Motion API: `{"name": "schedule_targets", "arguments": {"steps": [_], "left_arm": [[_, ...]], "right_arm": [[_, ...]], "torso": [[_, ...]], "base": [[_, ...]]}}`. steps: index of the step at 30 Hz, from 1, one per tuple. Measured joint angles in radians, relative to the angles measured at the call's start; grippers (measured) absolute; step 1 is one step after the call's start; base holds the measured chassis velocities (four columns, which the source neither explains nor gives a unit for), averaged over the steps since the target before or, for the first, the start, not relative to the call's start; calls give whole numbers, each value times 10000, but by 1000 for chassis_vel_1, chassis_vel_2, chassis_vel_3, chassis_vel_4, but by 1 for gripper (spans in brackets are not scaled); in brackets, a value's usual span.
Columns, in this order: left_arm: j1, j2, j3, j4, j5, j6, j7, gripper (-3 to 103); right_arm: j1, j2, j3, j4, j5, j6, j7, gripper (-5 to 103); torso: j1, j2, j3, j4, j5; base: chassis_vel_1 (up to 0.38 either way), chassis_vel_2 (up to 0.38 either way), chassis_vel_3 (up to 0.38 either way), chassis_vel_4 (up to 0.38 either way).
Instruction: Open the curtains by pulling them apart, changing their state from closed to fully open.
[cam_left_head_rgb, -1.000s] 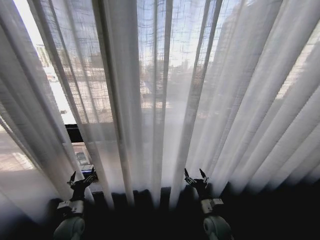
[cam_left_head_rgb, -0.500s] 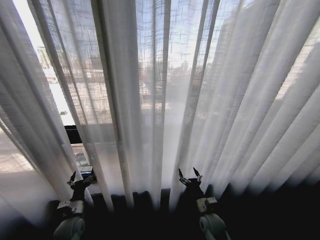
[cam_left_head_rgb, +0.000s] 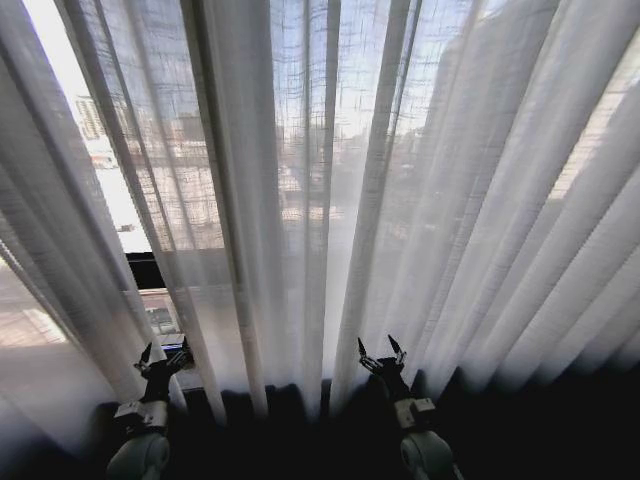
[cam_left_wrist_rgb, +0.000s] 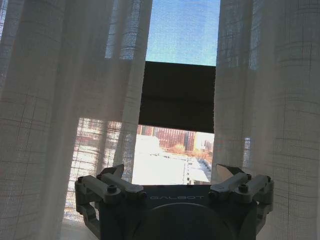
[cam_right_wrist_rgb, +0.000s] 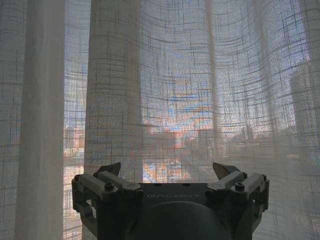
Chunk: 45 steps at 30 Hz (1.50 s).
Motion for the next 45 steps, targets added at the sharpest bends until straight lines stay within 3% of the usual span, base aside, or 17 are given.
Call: {"name": "schedule_targets", "arguments": {"steps": [13,23,42,45], "left_arm": [[0,0,0,0,0,0,0,100],[-1,0,0,0,0,0,0,100],[-1,0,0,0,0,0,0,100],[0,0,0,0,0,0,0,100]], "right_arm": [[-142,166,-890,372,-346,40,-100,100],[1227,504,-880,-970,-439,-296,309,100],[2996,336,-1041,-2554,-355,-427,636,101],[3053,336,-1013,-2662,-361,-370,634,91]], "torso": [[1,1,0,1,-1],[2,1,1,0,1],[3,1,1,0,1],[2,0,1,0,1]], "base": [[0,0,0,0],[0,0,0,0],[0,0,0,0],[0,0,0,0]]}}
